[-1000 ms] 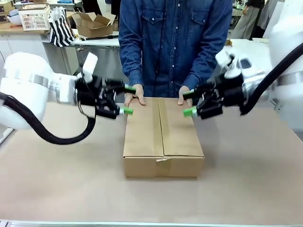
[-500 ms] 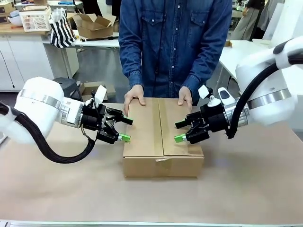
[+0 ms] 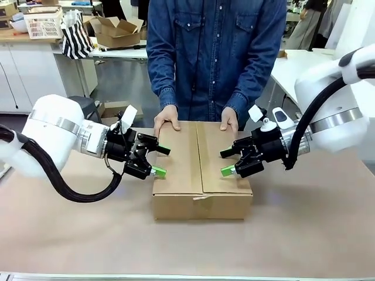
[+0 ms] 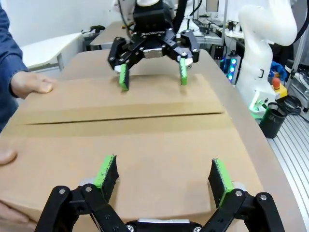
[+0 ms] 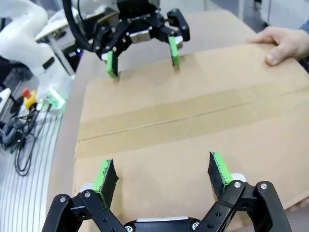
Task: Pack the gift set into the box.
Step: Press and hold the closed box until the human finishes sealing it.
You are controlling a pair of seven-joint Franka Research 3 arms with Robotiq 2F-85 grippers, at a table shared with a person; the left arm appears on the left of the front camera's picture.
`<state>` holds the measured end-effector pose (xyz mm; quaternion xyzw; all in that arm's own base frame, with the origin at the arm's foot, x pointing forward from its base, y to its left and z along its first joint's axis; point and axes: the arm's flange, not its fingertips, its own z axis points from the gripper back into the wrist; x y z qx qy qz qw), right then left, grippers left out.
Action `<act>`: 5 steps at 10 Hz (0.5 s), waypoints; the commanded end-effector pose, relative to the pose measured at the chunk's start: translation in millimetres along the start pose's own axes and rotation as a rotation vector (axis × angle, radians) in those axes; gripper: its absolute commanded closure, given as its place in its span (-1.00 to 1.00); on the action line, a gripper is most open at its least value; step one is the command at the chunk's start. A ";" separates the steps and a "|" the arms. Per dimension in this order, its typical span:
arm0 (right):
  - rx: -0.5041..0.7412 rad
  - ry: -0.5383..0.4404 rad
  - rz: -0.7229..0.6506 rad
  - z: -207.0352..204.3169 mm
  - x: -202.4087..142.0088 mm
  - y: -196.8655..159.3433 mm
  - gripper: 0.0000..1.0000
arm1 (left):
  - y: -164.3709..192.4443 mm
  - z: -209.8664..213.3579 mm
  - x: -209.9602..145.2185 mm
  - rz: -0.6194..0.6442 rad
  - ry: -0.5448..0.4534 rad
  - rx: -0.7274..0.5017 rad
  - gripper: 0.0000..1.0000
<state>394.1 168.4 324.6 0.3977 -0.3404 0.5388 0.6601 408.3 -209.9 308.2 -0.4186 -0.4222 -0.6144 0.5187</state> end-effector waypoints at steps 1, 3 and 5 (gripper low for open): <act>0.057 -0.071 0.083 2.1 -4.8 -17.4 -1.00 | -2.3 -8.0 9.4 -0.006 -0.041 0.022 -1.00; 0.092 -0.049 0.074 0.8 -12.9 -27.9 -1.00 | -2.3 -16.9 5.9 -0.010 -0.043 0.045 -1.00; 0.114 -0.036 0.104 -0.6 -17.8 -32.7 -1.00 | -5.2 -23.5 -0.2 -0.005 -0.022 0.053 -1.00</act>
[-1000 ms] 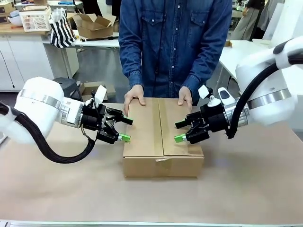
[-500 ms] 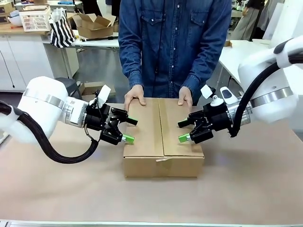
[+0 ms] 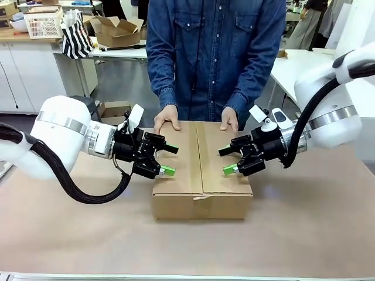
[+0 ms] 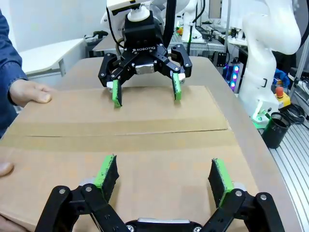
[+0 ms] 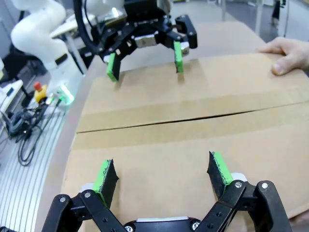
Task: Pack the gift set into the box.
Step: Press and hold the closed box until the human finishes sealing it.
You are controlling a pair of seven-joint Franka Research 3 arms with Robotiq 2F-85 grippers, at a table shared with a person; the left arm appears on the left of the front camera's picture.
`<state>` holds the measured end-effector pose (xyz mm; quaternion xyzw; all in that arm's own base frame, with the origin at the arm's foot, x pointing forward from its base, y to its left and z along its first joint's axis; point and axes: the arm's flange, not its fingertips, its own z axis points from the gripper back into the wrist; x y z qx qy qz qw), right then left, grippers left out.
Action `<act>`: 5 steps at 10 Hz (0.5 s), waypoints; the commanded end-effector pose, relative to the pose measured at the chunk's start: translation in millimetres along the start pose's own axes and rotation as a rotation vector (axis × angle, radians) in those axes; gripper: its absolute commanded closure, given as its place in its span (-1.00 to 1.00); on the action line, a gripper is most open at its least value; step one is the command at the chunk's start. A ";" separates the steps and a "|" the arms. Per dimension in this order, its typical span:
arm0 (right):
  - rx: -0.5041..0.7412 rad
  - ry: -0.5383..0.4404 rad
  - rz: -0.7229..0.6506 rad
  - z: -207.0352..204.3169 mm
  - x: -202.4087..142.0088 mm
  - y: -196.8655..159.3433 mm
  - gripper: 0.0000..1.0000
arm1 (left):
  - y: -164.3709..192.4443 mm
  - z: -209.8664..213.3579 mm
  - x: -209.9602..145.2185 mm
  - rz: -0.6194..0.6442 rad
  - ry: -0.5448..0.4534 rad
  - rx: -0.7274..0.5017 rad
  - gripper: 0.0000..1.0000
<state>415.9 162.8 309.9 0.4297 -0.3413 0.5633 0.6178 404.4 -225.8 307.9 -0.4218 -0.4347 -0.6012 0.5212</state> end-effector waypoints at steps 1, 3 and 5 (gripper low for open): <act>0.036 0.021 0.074 1.3 -9.0 -8.4 -1.00 | -3.9 -9.9 -8.0 -0.009 0.010 0.035 -1.00; 0.040 0.018 0.123 -13.1 -13.7 -7.8 -1.00 | -2.4 -12.4 -13.5 0.004 0.008 0.056 -1.00; 0.022 0.007 0.046 -1.1 -0.1 -3.8 -1.00 | -1.3 -4.9 -9.7 0.016 0.018 0.015 -1.00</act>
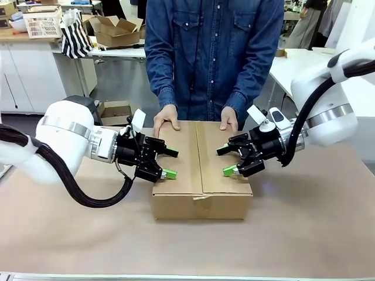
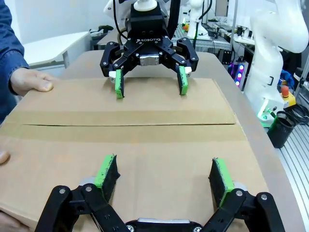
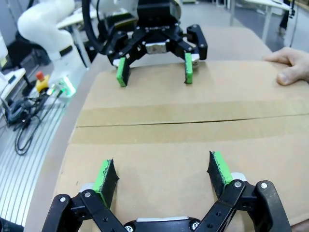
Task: Pack the gift set into the box.
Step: Press and hold the closed box until the human finishes sealing it.
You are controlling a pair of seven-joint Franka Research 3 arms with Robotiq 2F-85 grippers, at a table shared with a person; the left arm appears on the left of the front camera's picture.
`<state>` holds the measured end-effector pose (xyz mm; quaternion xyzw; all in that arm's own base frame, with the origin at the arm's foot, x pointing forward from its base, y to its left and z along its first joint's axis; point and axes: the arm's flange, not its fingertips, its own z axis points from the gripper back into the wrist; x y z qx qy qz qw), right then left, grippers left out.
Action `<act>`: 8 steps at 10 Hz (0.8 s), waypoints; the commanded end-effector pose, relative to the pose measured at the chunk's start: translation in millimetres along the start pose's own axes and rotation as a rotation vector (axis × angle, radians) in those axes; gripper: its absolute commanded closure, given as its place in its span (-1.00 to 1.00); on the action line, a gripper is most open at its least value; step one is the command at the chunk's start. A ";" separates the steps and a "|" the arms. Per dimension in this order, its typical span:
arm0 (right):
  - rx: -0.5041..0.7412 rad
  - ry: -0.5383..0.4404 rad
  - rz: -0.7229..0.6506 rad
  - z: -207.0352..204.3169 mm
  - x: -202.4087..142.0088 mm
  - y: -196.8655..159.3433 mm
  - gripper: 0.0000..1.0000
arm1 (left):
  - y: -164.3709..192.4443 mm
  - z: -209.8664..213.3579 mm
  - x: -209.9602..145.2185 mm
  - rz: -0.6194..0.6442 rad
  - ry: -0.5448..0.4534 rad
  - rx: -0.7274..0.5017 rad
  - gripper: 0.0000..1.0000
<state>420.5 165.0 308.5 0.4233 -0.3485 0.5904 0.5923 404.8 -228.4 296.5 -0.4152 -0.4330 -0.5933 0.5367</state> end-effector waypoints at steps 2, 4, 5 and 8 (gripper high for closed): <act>-0.002 0.002 -0.027 1.1 -0.2 0.9 -1.00 | -1.0 0.6 0.5 -0.006 0.001 -0.010 -1.00; -0.002 0.002 -0.027 1.1 -0.2 0.9 -1.00 | -1.0 0.6 0.5 -0.006 0.001 -0.010 -1.00; -0.002 0.002 -0.027 1.1 -0.2 0.9 -1.00 | -1.0 0.6 0.5 -0.006 0.001 -0.010 -1.00; -0.002 0.002 -0.027 1.1 -0.2 0.9 -1.00 | -1.0 0.6 0.5 -0.006 0.001 -0.010 -1.00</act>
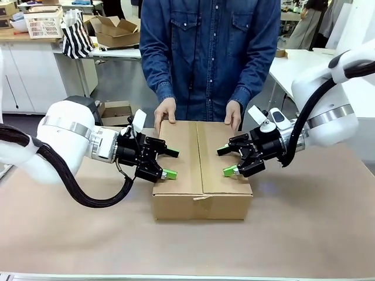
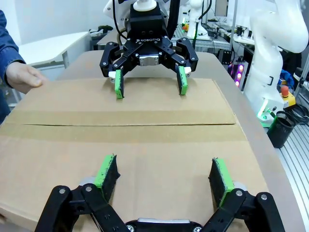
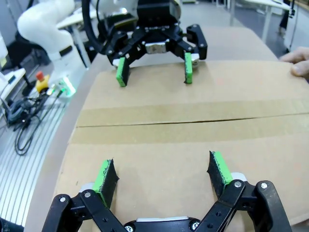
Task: Pack the gift set into the box.
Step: Press and hold the closed box until the human finishes sealing it.
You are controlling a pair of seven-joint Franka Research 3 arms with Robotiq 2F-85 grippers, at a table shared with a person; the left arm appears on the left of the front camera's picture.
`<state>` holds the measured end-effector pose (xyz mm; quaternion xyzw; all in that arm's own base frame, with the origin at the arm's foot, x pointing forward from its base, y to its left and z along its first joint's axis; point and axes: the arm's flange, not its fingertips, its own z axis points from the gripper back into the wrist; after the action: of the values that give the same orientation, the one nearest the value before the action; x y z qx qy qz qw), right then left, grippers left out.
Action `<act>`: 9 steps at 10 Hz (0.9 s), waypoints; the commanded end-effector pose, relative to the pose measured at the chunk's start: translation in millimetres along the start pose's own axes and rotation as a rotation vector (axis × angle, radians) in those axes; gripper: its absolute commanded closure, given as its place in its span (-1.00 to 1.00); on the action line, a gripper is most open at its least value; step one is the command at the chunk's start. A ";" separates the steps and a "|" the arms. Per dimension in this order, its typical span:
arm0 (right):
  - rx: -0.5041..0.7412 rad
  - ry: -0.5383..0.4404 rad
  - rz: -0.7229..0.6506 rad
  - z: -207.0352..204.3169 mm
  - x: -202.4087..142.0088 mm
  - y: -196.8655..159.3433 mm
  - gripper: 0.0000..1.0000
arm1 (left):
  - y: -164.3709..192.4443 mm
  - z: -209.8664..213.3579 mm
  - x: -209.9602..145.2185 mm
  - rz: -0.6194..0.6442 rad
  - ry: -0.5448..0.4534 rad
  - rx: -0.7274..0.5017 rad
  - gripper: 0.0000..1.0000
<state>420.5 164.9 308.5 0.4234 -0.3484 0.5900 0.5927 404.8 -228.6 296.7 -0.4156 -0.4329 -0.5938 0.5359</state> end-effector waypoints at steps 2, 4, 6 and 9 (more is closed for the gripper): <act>-0.002 0.002 -0.026 1.1 -0.2 0.9 -1.00 | -0.9 0.7 0.3 -0.005 0.002 -0.008 -1.00; -0.002 0.002 -0.026 1.1 -0.2 0.9 -1.00 | -0.9 0.7 0.3 -0.005 0.002 -0.008 -1.00; -0.002 0.002 -0.026 1.1 -0.2 0.9 -1.00 | -0.9 0.7 0.3 -0.005 0.002 -0.008 -1.00; -0.002 0.002 -0.026 1.1 -0.2 0.9 -1.00 | -0.9 0.7 0.3 -0.005 0.002 -0.008 -1.00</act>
<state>420.5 164.9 308.5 0.4235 -0.3484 0.5900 0.5927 404.8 -228.6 296.9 -0.4157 -0.4329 -0.5939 0.5357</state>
